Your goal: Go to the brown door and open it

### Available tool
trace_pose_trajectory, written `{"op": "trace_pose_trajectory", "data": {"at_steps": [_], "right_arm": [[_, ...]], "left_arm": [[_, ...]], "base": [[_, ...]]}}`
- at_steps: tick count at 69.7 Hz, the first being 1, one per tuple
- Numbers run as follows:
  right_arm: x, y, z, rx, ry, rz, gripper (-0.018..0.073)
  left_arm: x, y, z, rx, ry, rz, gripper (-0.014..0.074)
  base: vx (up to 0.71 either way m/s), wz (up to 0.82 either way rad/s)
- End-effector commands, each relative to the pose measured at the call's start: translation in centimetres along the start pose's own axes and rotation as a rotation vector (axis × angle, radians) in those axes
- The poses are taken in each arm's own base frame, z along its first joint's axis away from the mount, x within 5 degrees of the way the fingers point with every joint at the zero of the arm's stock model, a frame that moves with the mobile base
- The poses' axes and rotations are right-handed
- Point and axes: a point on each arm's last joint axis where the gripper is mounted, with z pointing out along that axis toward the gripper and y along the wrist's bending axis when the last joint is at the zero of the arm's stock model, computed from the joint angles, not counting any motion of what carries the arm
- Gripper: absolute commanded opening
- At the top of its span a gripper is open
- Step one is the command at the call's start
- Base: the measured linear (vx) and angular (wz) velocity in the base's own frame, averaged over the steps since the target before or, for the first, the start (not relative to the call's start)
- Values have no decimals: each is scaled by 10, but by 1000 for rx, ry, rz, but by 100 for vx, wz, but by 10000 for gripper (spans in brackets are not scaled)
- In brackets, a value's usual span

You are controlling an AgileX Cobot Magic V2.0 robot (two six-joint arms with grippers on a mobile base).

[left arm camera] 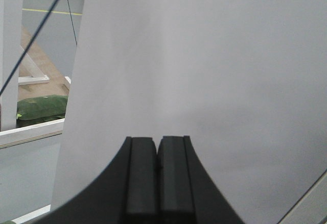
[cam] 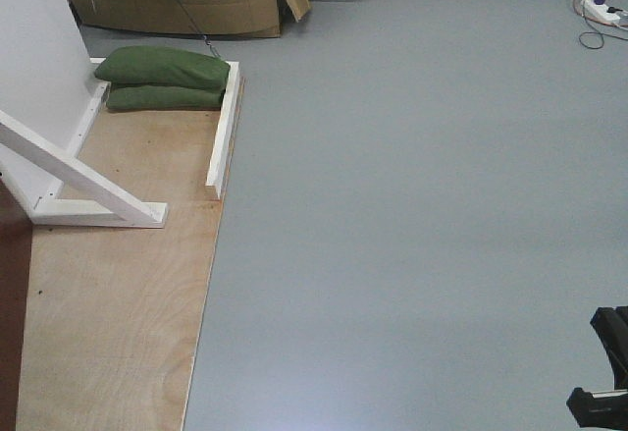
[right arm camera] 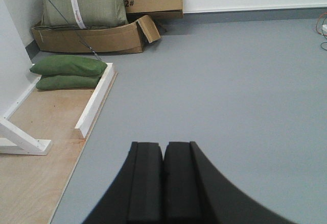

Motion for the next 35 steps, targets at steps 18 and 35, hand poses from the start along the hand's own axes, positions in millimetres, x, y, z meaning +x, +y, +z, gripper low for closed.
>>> {"op": "trace_pose_trajectory", "data": {"at_steps": [18,35], "right_arm": [[-7,0,-1,1,-94,-17,0],[-7,0,-1,1,-94,-17,0]], "left_arm": [[6,-11,6,-33,-2,-129,17],[20,-26,13,-3,16,-169,17]], "base": [[0,0],[0,0]]}}
